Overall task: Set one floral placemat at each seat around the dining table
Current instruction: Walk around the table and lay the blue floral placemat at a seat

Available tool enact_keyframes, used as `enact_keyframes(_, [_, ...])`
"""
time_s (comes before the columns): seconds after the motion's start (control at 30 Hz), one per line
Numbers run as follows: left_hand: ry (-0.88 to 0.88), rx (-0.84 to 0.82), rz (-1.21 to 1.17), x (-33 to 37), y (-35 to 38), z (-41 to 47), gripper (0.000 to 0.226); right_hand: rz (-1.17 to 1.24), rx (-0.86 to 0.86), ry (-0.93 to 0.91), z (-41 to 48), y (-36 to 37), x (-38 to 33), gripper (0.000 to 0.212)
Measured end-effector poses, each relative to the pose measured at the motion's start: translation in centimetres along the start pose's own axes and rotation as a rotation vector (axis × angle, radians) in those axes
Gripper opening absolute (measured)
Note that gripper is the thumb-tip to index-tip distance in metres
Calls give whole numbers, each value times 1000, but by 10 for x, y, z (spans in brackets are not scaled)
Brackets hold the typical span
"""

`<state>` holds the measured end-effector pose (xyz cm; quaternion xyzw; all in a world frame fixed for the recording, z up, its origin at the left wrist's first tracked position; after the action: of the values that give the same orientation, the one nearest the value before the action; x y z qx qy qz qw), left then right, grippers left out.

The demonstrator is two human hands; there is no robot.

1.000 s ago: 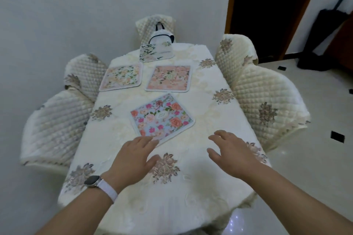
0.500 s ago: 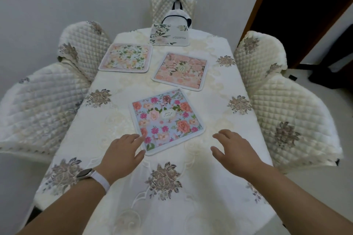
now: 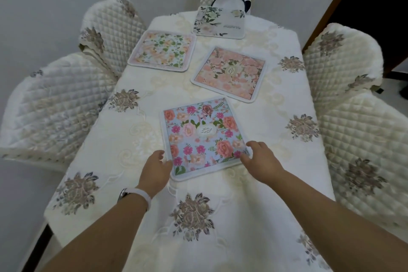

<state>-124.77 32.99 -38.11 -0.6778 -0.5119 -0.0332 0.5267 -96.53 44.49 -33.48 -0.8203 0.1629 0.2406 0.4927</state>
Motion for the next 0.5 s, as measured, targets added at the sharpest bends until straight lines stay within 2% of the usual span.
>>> enact_keyframes(0.13, [-220, 102, -269, 3, 14, 5, 49, -9, -41, 91, 32, 8, 15, 58])
enact_keyframes(0.4, [-344, 131, -413, 15, 19, 24, 54, 316, -52, 219, 74, 22, 31, 77])
enact_keyframes(0.5, [-382, 143, -441, 17, 21, 30, 36, 404, -53, 266, 84, 21, 31, 74])
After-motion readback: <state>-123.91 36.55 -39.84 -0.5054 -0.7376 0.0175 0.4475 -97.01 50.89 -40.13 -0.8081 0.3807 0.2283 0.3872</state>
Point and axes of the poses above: each hand's wrist, its own z-axis towards the middle knuckle, its own y-axis out of the palm, x = y × z, the point moved 2 cm from there along z, towards the middle knuckle, and after that the axes turned 7 degrees about z, right-handed, at the moved point
